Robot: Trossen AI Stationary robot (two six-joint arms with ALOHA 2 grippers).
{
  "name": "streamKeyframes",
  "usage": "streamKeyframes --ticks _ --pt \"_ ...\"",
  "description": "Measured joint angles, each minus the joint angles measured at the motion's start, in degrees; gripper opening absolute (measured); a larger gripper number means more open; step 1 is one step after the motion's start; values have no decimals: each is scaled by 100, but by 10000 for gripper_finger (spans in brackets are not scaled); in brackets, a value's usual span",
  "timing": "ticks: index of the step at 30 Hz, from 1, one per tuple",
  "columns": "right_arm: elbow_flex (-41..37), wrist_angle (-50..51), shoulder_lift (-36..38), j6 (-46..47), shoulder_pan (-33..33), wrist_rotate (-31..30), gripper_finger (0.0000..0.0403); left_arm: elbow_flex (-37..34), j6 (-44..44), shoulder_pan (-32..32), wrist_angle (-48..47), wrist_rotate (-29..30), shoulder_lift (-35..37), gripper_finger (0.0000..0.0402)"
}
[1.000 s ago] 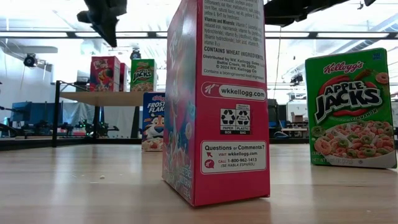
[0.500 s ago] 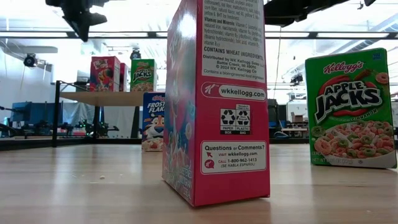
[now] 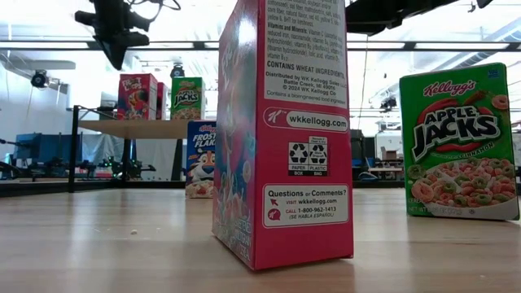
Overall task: Stack cereal on shelf
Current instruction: Put the top red cereal box on the shelf aligned with the other red cereal box
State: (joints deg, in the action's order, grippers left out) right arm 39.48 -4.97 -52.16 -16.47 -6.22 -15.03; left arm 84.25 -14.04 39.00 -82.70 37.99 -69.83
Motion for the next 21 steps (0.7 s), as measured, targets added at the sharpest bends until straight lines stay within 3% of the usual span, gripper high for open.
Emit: streamKeyframes --ticks 15,21 --pt "0 0 0 0 -2 0 272 -4 0 0 -13 -31 -157 0" --pt "0 0 0 0 0 0 272 -7 -2 0 -8 -306 -157 0"
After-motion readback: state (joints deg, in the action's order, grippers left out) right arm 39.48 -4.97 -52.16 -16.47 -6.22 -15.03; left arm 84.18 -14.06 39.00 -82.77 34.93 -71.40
